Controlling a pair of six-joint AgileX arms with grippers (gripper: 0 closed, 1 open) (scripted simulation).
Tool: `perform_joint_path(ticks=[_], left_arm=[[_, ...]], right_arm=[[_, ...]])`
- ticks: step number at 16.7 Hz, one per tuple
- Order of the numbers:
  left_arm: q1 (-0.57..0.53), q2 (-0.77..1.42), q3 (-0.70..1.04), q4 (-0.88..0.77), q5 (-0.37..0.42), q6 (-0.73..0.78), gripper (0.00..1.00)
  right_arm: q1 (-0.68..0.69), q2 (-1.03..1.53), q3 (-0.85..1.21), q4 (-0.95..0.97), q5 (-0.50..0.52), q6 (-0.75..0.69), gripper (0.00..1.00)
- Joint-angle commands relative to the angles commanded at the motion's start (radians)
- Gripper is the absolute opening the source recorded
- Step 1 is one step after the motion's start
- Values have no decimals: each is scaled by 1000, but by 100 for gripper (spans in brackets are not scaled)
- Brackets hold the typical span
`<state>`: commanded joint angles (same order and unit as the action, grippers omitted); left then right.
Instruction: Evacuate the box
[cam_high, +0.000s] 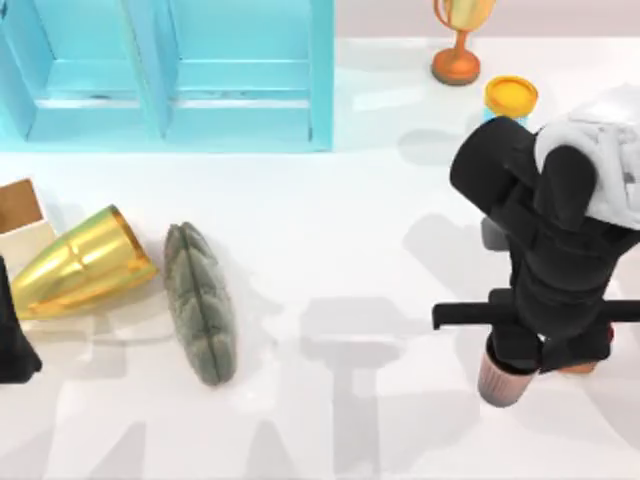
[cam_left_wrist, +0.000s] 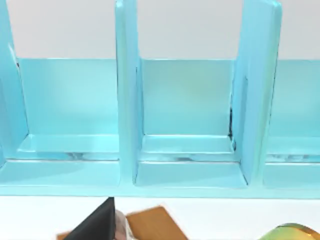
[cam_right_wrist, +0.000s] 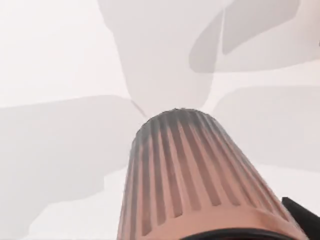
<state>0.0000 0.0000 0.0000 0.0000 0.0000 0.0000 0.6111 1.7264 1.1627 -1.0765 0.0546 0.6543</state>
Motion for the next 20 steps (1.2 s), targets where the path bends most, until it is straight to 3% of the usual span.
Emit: perform_joint_path(ticks=[8,20], left_arm=[[0,0,0,0,0,0,100],[0,0,0,0,0,0,100]], right_arm=[[8,34,-71,107,2,4,0],[8,34,-71,107,2,4,90]])
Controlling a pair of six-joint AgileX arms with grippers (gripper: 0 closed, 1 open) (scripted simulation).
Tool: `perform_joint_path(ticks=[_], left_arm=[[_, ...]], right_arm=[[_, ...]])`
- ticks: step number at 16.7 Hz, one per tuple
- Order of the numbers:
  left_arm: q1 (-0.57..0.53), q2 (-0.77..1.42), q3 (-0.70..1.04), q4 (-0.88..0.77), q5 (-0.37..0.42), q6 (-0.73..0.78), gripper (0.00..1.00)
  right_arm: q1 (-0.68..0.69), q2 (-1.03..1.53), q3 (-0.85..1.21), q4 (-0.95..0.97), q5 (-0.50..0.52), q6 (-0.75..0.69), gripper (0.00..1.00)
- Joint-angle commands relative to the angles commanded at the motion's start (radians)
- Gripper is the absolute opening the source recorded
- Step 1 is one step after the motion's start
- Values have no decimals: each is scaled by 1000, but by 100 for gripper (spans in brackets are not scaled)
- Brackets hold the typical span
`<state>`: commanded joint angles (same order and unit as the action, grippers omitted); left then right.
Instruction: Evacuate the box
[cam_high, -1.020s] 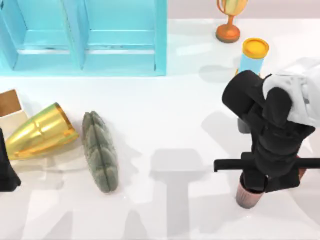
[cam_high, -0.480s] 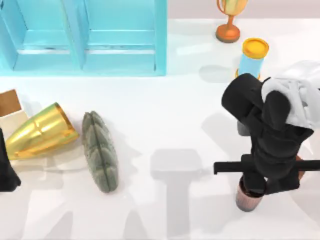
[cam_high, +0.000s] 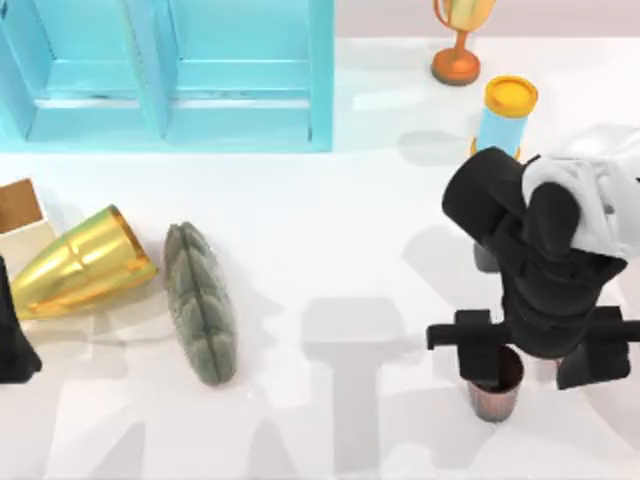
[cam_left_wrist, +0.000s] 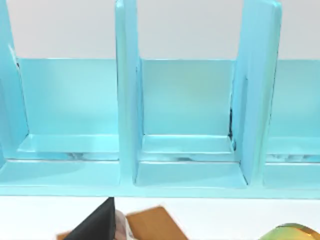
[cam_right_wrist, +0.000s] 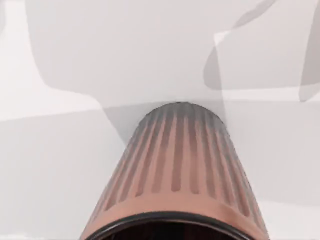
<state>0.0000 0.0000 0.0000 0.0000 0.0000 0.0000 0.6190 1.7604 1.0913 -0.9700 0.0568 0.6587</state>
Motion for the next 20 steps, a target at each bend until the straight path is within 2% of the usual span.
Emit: perform_joint_path(ticks=[1,2,12,20], left_arm=[[0,0,0,0,0,0,100],[0,0,0,0,0,0,100],[0,0,0,0,0,0,100],[0,0,0,0,0,0,100]], right_arm=[[0,0,0,0,0,0,98],[0,0,0,0,0,0,100],[-1,-2,16,-16,0,0,100],[-4,-74,274,-359,1,-4,100]])
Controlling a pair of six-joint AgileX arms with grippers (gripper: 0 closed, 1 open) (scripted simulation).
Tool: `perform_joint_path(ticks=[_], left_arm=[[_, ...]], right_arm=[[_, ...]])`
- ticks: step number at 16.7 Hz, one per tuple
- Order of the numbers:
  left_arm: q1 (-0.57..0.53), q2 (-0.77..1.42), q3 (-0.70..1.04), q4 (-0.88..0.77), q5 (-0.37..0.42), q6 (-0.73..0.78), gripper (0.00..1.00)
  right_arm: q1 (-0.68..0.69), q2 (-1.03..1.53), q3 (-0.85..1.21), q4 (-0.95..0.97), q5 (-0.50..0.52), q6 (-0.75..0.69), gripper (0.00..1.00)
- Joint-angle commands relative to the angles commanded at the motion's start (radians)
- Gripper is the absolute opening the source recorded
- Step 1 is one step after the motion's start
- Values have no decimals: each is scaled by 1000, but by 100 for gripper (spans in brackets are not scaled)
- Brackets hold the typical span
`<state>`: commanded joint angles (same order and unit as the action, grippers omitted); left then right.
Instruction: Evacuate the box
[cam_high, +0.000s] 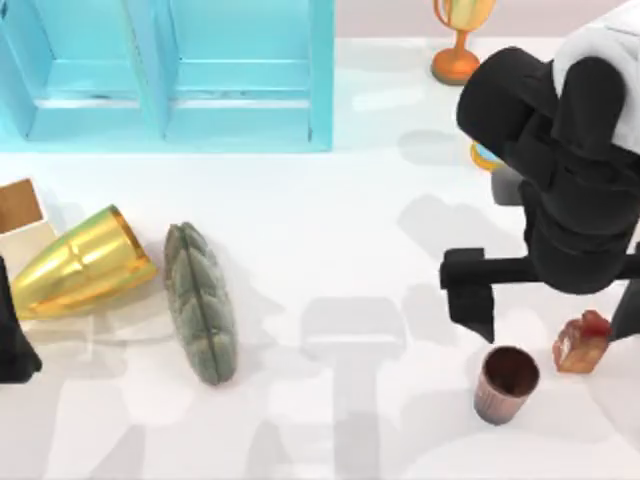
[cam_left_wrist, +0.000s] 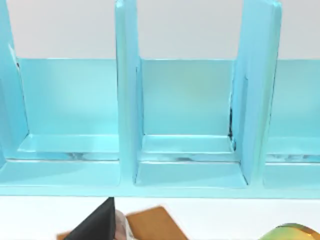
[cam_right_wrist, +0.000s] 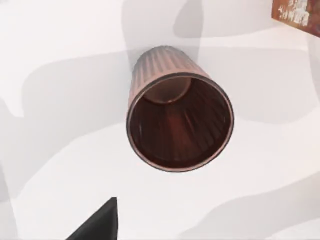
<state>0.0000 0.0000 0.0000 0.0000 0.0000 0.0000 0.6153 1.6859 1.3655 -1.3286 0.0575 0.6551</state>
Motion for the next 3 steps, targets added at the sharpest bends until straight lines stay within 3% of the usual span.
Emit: perform_joint_path(ticks=[3], left_arm=[[0,0,0,0,0,0,100]], right_arm=[[-2,-14,33,-36,0,-2,100]])
